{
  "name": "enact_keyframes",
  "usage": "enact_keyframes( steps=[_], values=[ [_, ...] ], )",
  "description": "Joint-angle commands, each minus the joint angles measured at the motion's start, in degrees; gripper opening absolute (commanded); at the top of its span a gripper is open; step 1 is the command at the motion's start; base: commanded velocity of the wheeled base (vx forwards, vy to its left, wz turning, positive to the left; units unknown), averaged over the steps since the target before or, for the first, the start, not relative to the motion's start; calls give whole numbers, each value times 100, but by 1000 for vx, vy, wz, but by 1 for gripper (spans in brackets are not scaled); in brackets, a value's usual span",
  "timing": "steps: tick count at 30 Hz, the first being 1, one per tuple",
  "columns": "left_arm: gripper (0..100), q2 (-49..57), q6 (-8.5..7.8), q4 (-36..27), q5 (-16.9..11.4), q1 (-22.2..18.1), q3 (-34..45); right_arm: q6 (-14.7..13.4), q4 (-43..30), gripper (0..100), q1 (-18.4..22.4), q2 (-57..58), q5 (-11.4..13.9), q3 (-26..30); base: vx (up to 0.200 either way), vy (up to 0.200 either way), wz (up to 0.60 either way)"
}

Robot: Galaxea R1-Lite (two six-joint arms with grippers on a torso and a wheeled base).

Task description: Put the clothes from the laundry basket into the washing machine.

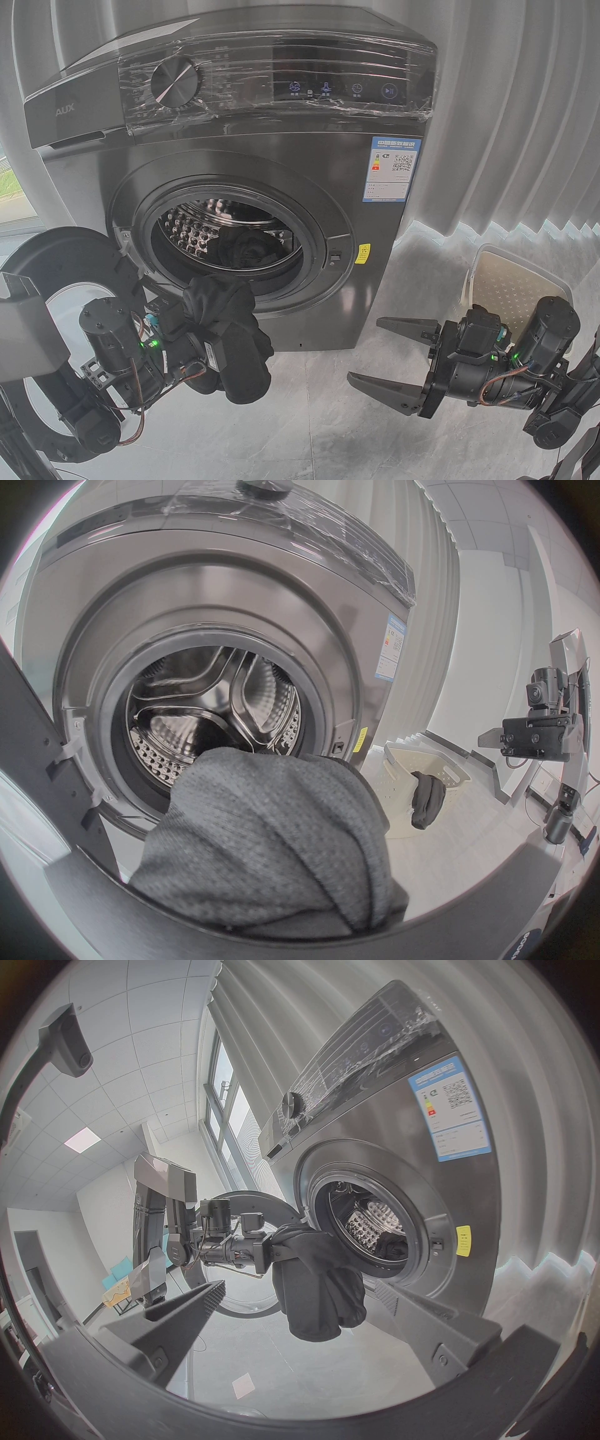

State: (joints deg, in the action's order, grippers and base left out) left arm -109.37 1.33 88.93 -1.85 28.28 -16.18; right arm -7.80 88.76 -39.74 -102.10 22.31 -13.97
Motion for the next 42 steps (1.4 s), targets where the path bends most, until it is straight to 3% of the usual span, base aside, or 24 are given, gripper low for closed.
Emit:
enact_keyframes(
  steps=[1, 11, 20, 32, 42],
  values=[
    [0, -5, -19, 1, 1, 11, 9, -2, 10, 100, 1, -12, 2, 0, 0, 0, 0],
    [0, -14, -54, -7, 18, 28, 44, -2, 1, 100, -7, -12, 2, 0, 0, 0, 0],
    [0, -93, -63, 1, 18, 28, 53, -11, 1, 100, -16, -12, 2, 0, 200, 0, 0],
    [0, -93, -63, -7, 18, 37, 80, -2, 1, 100, -16, -12, 2, 8, 0, 0, 0],
    [0, -93, -63, 1, 18, 37, 88, -2, 1, 100, -16, -12, 2, 17, 0, 200, 0]
  ],
)
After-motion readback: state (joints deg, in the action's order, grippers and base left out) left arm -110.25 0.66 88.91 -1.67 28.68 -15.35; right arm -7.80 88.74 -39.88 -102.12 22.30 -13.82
